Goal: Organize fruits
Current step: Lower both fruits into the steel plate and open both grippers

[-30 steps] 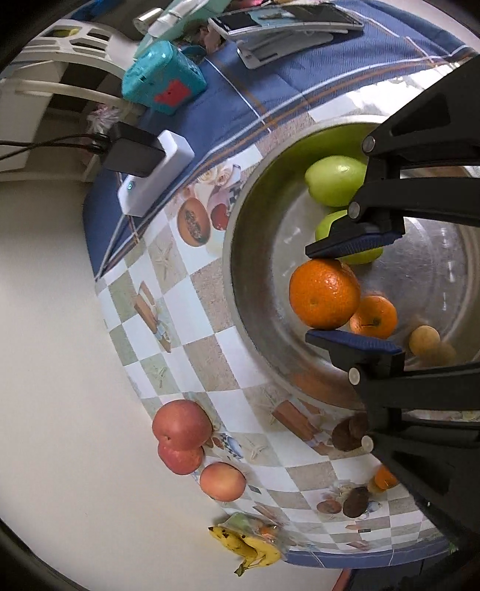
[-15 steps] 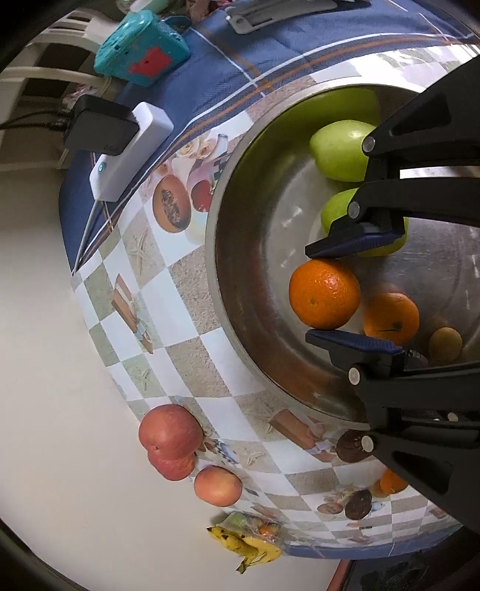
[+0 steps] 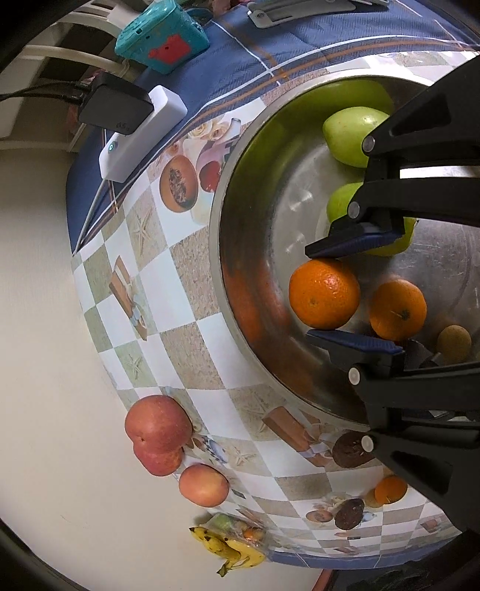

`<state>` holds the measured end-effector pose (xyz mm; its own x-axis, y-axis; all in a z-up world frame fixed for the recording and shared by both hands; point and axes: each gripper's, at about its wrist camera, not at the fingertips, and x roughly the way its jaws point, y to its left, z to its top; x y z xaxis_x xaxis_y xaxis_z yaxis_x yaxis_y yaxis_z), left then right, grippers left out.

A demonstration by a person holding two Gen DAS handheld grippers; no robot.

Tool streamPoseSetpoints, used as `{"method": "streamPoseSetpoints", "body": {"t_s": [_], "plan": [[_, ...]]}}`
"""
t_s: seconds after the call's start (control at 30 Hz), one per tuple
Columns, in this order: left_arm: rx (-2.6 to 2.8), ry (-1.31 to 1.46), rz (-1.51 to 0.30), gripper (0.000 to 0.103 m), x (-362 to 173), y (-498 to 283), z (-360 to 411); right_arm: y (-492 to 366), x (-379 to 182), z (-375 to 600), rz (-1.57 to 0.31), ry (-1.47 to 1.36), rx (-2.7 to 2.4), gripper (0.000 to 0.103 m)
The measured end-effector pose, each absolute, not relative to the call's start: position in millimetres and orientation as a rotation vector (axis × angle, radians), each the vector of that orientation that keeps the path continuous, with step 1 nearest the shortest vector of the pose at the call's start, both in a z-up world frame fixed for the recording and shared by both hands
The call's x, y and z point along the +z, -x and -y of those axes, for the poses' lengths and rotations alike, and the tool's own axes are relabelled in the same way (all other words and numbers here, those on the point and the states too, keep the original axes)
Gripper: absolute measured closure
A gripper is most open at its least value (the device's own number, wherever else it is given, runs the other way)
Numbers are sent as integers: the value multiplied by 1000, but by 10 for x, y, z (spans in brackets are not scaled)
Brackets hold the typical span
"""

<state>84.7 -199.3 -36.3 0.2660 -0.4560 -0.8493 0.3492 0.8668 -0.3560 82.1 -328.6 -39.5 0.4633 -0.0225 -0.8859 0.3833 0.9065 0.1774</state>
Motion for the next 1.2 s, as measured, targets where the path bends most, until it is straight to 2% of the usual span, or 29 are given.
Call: {"method": "streamPoseSetpoints", "body": {"t_s": [0.67,0.8,1.2], "plan": [[-554,140,-1215,63,-310,-840,1947,-781,-368,3310,-1067,-395,-267,62],[-563,156,-1218,59,-263,-839,1933,-761,-345,3320,-1063,-408,-265,62],[-530,174,-1227,58,-5,-852,1736,-702,-103,3138,-1048,-334,-271,62]]}}
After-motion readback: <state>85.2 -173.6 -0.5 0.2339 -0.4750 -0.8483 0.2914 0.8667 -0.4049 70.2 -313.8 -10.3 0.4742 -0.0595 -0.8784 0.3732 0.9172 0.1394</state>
